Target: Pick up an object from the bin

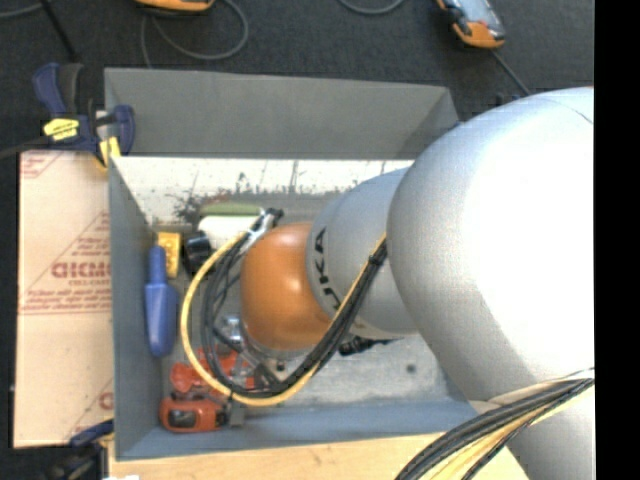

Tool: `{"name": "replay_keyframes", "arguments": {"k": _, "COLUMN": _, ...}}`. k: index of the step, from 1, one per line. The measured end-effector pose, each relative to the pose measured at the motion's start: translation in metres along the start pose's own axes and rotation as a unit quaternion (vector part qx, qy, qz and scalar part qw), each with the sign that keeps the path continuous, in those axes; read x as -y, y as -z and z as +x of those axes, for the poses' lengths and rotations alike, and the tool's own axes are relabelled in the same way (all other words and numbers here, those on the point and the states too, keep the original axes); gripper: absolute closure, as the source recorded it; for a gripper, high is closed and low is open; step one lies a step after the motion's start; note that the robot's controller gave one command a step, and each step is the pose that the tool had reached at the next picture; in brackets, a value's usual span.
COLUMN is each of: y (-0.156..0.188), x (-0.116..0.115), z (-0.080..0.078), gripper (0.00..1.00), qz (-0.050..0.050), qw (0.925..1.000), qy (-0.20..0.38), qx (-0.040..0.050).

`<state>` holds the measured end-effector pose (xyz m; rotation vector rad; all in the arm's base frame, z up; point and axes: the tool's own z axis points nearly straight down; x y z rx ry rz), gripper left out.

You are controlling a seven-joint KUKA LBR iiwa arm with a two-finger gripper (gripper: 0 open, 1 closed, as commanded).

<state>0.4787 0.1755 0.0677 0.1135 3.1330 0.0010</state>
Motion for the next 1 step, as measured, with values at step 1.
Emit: {"name": "replay_keyframes", "arguments": {"k": 1, "y": 0.0042, "x": 0.0074, "z": 0.0043, "gripper": 1.00, "qz": -0.001, "qw": 0.9961, "qy": -0.088, "qx": -0.0017}}
